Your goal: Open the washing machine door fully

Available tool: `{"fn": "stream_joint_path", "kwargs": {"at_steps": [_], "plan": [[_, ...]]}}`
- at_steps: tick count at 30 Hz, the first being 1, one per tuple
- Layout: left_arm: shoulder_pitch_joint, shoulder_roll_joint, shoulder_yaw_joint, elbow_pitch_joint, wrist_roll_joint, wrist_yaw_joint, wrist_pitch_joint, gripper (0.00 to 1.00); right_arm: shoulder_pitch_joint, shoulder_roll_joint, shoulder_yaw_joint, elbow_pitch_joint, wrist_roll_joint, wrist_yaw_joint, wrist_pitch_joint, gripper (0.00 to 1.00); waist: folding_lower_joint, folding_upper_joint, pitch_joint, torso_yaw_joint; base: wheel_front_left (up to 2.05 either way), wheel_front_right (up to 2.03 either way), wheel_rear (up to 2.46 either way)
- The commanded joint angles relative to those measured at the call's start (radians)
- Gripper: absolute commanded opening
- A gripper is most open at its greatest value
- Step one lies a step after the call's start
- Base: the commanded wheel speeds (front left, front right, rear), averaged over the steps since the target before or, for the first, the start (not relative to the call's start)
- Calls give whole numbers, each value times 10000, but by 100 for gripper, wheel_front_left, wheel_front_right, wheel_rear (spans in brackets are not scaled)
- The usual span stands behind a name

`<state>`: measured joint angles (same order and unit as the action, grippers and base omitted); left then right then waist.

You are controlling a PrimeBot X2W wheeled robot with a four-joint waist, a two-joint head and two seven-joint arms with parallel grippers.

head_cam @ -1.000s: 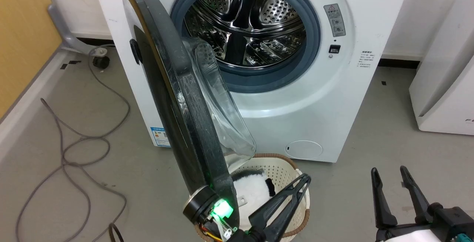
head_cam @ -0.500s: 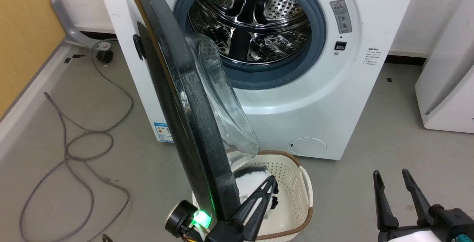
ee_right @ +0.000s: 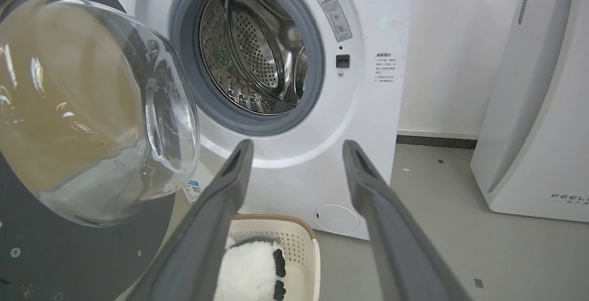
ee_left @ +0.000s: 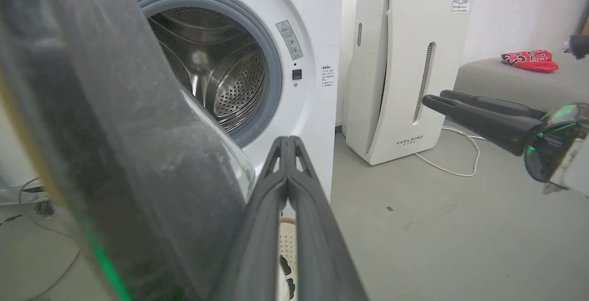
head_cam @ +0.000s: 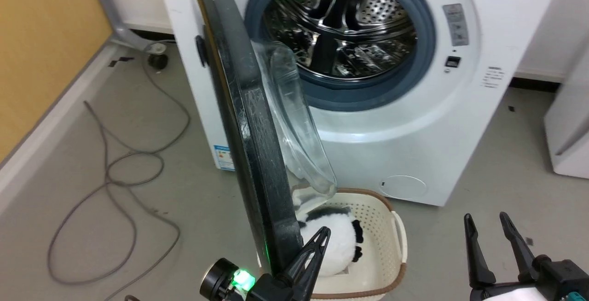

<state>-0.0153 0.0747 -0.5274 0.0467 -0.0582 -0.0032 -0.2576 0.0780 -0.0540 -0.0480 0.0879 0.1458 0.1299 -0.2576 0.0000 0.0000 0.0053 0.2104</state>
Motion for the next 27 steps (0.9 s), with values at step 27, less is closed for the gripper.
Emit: {"fn": "stream_joint_path", "kwargs": {"at_steps": [27], "plan": [[210,294,1782,-221,-335,354,-42,0,-295,38,451,182,-310,8,-42,100,0,0,502,3274,0,0,0]]}}
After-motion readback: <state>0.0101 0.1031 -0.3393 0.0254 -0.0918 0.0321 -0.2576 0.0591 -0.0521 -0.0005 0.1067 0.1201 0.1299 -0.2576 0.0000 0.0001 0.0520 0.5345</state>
